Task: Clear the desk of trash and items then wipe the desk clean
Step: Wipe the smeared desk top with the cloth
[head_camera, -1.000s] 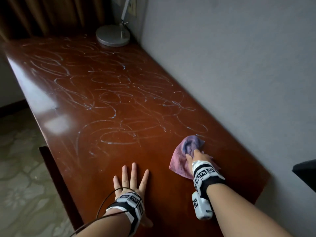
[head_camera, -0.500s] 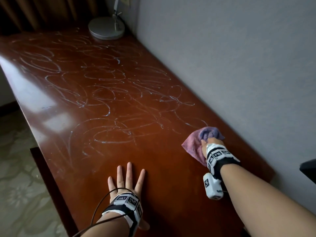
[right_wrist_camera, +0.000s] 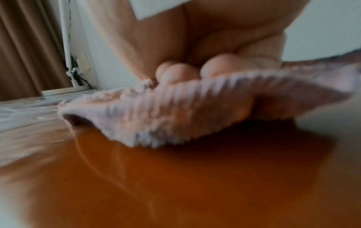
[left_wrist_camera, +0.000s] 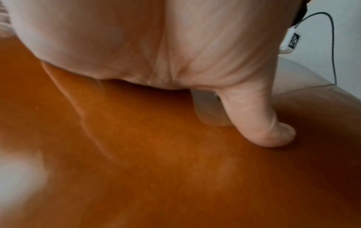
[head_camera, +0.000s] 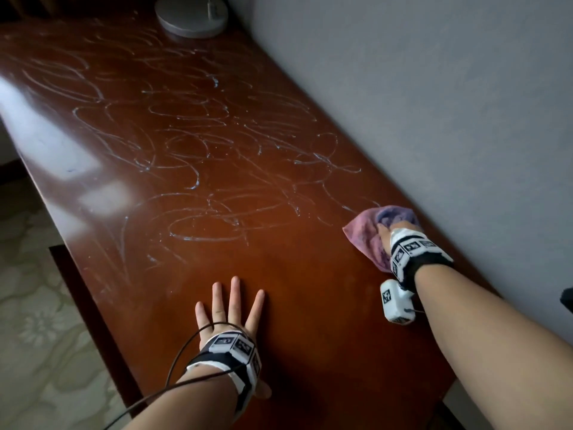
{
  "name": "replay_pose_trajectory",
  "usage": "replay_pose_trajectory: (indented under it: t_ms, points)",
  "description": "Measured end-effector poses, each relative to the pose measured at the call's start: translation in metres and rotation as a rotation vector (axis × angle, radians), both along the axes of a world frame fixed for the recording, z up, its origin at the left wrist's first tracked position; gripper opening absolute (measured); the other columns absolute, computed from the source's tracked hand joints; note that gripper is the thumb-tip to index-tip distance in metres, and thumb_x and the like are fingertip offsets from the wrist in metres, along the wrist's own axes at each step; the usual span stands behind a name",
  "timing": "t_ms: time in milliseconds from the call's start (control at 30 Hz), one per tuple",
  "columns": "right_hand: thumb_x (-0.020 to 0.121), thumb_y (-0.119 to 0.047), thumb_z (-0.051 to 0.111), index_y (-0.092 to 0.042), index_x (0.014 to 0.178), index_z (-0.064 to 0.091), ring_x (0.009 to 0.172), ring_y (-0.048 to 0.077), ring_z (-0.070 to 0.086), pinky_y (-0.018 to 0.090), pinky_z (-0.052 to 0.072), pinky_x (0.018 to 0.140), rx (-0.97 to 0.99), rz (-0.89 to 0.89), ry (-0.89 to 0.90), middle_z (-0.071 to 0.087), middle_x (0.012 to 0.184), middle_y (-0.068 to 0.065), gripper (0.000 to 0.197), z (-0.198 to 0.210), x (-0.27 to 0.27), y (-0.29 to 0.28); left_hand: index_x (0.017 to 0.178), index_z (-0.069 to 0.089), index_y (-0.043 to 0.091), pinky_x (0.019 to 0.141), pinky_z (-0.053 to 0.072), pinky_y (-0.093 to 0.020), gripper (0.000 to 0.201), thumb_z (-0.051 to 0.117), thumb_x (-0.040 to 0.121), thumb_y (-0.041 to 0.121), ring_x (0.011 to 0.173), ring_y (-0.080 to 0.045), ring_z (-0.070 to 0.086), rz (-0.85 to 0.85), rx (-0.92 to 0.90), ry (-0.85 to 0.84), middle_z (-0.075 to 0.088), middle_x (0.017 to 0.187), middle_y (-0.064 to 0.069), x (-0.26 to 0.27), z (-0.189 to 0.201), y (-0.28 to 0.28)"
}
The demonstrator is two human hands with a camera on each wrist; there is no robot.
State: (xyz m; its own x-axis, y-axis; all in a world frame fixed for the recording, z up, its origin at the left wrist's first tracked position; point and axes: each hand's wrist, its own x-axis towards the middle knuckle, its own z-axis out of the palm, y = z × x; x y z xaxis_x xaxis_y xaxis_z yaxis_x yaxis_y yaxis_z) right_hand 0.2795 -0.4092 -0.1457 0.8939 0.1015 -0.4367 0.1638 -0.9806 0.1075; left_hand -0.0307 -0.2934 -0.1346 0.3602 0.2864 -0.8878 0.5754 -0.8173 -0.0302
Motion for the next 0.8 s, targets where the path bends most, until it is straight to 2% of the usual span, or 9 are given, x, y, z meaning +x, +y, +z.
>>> replay_pose_trajectory:
  t_ms: [167, 300, 367, 400, 467, 533, 633, 733, 800]
  points:
    - [0.101, -0.049, 0.030, -0.005, 0.143, 0.040, 0.114, 0.036, 0.058, 0.035, 0.049, 0.089, -0.060, 0.156, 0.102, 0.056, 0.131, 0.022, 0.062, -0.007, -0.022, -0.003, 0.115, -0.052, 0.029, 0.103, -0.017, -0.070, 0.153, 0.077, 0.047, 0.073, 0.121, -0.050, -0.047, -0.005, 0.006, -0.018, -0.060, 0.125, -0.019, 0.001, 0.001, 0.001]
    - [0.100, -0.052, 0.028, -0.002, 0.139, 0.046, 0.119, 0.036, 0.055, 0.036, 0.045, 0.095, -0.135, 0.110, 0.102, 0.055, 0.133, 0.021, 0.066, -0.002, 0.001, -0.034, 0.115, -0.052, 0.028, 0.104, -0.016, -0.070, 0.152, 0.077, 0.047, 0.073, 0.121, -0.050, -0.046, 0.003, -0.002, 0.003, -0.060, 0.125, -0.019, 0.002, 0.000, 0.001]
    - [0.101, -0.039, 0.040, -0.004, 0.129, 0.058, 0.117, 0.031, 0.057, 0.031, 0.044, 0.087, 0.174, 0.060, 0.222, 0.061, 0.125, 0.016, 0.049, 0.007, 0.023, -0.034, 0.115, -0.052, 0.028, 0.104, -0.016, -0.070, 0.153, 0.077, 0.048, 0.073, 0.122, -0.050, -0.046, 0.002, 0.001, 0.007, -0.060, 0.124, -0.020, 0.002, 0.001, 0.001]
    - [0.100, -0.028, 0.045, -0.015, 0.118, 0.068, 0.110, 0.019, 0.063, 0.025, 0.045, 0.081, 0.420, 0.096, 0.332, 0.068, 0.115, 0.004, 0.033, 0.014, 0.028, -0.032, 0.115, -0.052, 0.028, 0.104, -0.016, -0.070, 0.153, 0.077, 0.047, 0.073, 0.122, -0.050, -0.046, 0.003, 0.004, 0.006, -0.060, 0.124, -0.020, 0.001, 0.001, 0.000]
    - [0.092, -0.010, 0.052, -0.033, 0.095, 0.076, 0.087, -0.002, 0.065, 0.013, 0.045, 0.074, 0.708, 0.132, 0.412, 0.071, 0.092, -0.017, 0.034, 0.010, 0.037, -0.022, 0.115, -0.052, 0.028, 0.104, -0.016, -0.070, 0.153, 0.077, 0.046, 0.074, 0.122, -0.050, -0.046, 0.003, 0.012, 0.003, -0.061, 0.123, -0.020, 0.001, 0.002, -0.001]
    - [0.094, -0.021, 0.056, -0.022, 0.103, 0.071, 0.092, 0.013, 0.063, 0.021, 0.041, 0.073, 0.578, 0.039, 0.251, 0.067, 0.098, -0.003, 0.018, 0.018, 0.017, -0.004, 0.115, -0.053, 0.029, 0.104, -0.017, -0.069, 0.154, 0.077, 0.046, 0.074, 0.121, -0.049, -0.046, 0.001, 0.015, 0.010, -0.062, 0.122, -0.019, 0.001, 0.003, -0.001]
    - [0.098, -0.045, 0.045, -0.001, 0.128, 0.056, 0.111, 0.032, 0.059, 0.028, 0.041, 0.076, 0.107, 0.071, 0.205, 0.060, 0.122, 0.019, 0.054, 0.014, -0.011, 0.004, 0.115, -0.053, 0.030, 0.105, -0.018, -0.068, 0.154, 0.078, 0.046, 0.072, 0.120, -0.047, -0.048, 0.012, 0.013, 0.023, -0.064, 0.119, -0.018, 0.003, 0.005, -0.002]
    - [0.100, -0.055, 0.027, 0.001, 0.125, 0.057, 0.088, 0.032, 0.062, 0.029, 0.046, 0.066, -0.044, 0.140, 0.199, 0.064, 0.110, 0.023, 0.068, 0.005, -0.006, -0.020, 0.116, -0.053, 0.029, 0.105, -0.018, -0.068, 0.155, 0.078, 0.046, 0.073, 0.120, -0.047, -0.048, 0.011, 0.015, 0.025, -0.064, 0.118, -0.018, 0.002, 0.003, -0.002]
    - [0.099, -0.052, 0.036, 0.002, 0.121, 0.059, 0.071, 0.027, 0.055, 0.025, 0.043, 0.054, 0.047, 0.018, 0.201, 0.064, 0.111, 0.022, 0.063, 0.010, 0.006, -0.029, 0.117, -0.053, 0.029, 0.105, -0.018, -0.068, 0.155, 0.077, 0.046, 0.074, 0.121, -0.047, -0.048, 0.009, 0.017, 0.027, -0.064, 0.119, -0.019, 0.002, 0.003, 0.000]
